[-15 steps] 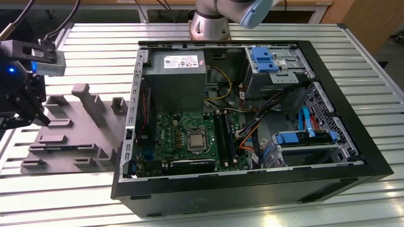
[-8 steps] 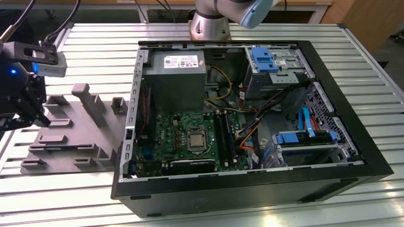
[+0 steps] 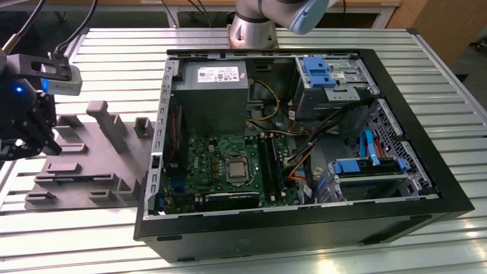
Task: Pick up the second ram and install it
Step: 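Pick up the second ram and move it above second insertion slot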
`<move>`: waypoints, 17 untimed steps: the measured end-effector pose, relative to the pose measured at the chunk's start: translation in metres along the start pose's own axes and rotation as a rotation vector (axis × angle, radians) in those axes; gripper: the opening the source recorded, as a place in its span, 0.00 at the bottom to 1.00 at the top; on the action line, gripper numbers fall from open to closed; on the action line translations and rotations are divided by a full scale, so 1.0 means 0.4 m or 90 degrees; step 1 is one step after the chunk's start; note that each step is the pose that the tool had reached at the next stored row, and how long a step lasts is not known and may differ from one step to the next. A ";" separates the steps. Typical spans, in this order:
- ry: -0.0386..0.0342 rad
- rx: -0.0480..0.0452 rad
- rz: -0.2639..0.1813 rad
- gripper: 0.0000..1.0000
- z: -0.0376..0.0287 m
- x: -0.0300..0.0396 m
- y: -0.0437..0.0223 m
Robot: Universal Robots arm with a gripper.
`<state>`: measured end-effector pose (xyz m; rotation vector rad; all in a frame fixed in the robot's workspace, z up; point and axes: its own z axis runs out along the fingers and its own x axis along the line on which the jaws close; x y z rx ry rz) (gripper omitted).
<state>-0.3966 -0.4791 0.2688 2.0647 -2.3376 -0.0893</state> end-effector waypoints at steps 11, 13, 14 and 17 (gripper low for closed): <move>0.0006 -0.0006 -0.011 0.11 0.022 0.011 -0.003; 0.0007 -0.0012 -0.013 0.11 0.028 0.012 -0.003; 0.0008 -0.0015 -0.013 0.11 0.030 0.012 -0.003; 0.0011 -0.0025 -0.015 0.11 0.037 0.015 -0.004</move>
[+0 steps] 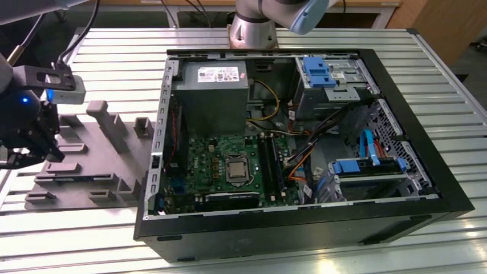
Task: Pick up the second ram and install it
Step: 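Pick up the second ram and move it above second insertion slot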
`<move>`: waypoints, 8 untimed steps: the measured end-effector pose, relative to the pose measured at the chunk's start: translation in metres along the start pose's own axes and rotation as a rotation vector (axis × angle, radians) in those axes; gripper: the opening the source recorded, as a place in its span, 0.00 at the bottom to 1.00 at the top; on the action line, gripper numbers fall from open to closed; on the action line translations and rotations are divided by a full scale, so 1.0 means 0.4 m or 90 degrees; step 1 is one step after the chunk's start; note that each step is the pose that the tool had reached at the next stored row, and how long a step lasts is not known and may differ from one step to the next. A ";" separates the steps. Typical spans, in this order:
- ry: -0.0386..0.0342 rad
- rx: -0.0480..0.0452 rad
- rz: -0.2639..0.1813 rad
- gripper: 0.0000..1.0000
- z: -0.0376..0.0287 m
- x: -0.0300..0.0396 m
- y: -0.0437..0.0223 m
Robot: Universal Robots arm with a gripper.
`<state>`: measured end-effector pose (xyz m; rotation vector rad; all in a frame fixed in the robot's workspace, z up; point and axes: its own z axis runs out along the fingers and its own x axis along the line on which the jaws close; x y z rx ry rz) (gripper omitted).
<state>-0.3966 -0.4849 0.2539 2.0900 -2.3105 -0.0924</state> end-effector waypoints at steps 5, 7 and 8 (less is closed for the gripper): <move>0.0002 -0.0014 -0.003 0.11 0.011 0.006 -0.001; 0.0003 -0.0022 -0.003 0.11 0.014 0.008 -0.002; 0.0004 -0.0027 -0.004 0.11 0.016 0.009 -0.003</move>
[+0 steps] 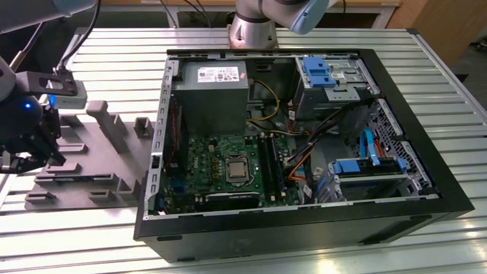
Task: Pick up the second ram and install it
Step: 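Pick up the second ram and move it above second insertion slot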
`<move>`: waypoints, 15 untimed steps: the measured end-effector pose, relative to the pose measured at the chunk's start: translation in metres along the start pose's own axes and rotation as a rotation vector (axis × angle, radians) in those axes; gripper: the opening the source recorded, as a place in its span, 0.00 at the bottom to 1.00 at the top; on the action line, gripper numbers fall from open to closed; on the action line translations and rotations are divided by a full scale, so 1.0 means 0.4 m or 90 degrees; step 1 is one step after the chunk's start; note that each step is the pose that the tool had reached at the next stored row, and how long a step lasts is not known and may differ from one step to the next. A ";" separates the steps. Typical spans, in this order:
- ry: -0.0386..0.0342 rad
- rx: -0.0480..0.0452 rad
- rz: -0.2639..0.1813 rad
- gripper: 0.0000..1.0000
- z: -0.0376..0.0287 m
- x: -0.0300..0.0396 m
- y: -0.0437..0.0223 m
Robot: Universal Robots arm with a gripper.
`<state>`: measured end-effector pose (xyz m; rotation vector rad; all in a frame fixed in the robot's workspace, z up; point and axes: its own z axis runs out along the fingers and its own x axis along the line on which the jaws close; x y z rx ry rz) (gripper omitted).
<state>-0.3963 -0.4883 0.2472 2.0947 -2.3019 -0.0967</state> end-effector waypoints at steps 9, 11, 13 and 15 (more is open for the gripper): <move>0.0006 -0.0042 -0.002 0.11 0.015 0.004 -0.009; 0.0006 -0.0047 -0.003 0.11 0.019 0.004 -0.012; 0.0007 -0.0050 -0.003 0.11 0.022 0.005 -0.013; 0.0008 -0.0052 -0.004 0.11 0.025 0.006 -0.014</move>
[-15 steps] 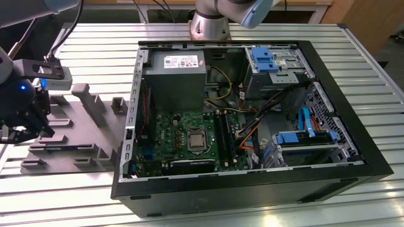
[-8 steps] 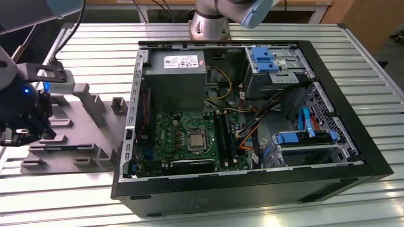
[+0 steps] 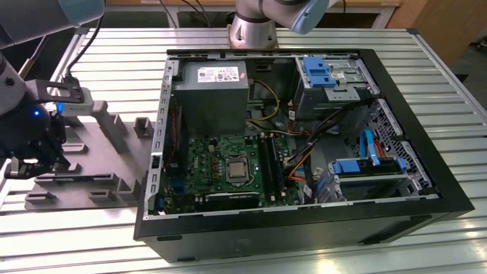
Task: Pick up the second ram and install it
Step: 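Pick up the second ram and move it above second insertion slot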
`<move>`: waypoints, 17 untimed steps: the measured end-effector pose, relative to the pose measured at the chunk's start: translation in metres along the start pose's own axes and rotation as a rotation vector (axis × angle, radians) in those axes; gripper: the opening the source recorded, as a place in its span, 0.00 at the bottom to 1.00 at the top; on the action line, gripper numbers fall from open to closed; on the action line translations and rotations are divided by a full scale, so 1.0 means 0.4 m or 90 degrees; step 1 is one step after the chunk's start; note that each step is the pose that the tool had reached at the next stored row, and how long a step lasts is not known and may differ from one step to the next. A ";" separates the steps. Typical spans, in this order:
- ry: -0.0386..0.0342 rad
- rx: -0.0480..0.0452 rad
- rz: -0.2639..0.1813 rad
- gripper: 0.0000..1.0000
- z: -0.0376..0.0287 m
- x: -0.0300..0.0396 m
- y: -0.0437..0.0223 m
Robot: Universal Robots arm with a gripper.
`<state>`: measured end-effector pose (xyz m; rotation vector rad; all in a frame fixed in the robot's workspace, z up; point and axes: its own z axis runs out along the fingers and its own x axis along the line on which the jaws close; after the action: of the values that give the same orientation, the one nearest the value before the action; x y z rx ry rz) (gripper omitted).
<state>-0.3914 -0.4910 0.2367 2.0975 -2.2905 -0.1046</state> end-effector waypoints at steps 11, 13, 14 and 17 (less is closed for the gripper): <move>0.0006 -0.0011 -0.007 0.11 0.022 0.009 -0.004; 0.0007 -0.0012 -0.009 0.11 0.025 0.010 -0.004; 0.0007 -0.0012 -0.009 0.11 0.027 0.011 -0.005; 0.0010 -0.0014 -0.014 0.11 0.032 0.013 -0.005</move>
<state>-0.3908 -0.4959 0.2237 2.1205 -2.2666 -0.1059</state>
